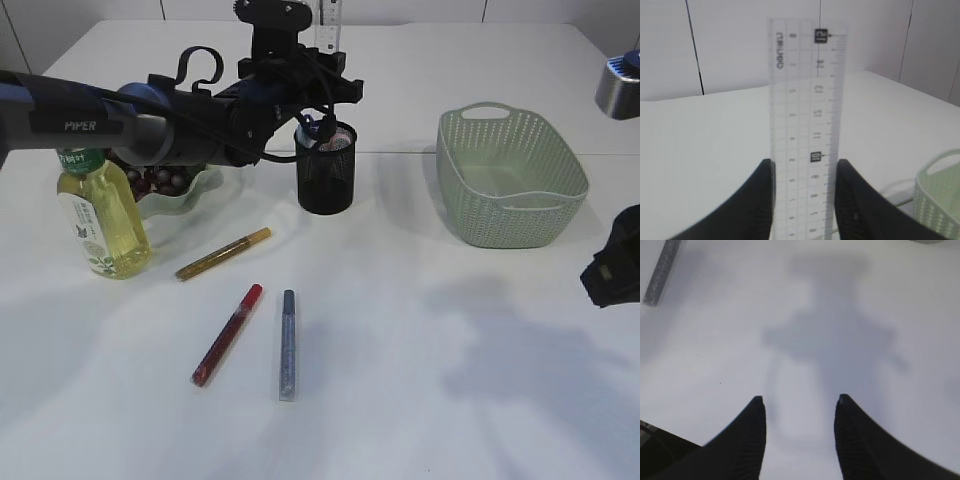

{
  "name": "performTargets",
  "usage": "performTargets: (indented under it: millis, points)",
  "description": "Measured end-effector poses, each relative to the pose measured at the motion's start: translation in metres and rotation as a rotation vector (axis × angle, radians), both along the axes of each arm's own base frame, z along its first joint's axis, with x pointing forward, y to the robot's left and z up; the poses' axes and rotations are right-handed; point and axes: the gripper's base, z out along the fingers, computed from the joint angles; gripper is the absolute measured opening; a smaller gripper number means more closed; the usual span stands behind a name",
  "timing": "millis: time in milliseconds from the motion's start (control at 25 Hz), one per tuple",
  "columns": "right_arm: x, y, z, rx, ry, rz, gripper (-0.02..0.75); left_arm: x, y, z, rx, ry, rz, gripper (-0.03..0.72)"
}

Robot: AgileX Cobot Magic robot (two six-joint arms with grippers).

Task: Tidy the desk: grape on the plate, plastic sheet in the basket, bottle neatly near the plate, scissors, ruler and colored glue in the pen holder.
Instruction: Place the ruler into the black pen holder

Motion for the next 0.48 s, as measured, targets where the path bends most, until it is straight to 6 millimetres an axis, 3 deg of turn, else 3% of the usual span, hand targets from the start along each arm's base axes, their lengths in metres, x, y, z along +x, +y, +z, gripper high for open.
performTargets:
  millis: [480]
  points:
    - [0.002, 0.001, 0.001, 0.007, -0.02, 0.001, 0.363, 0.002, -0.001, -0.018, -0.035, 0.052, 0.004, 0.271]
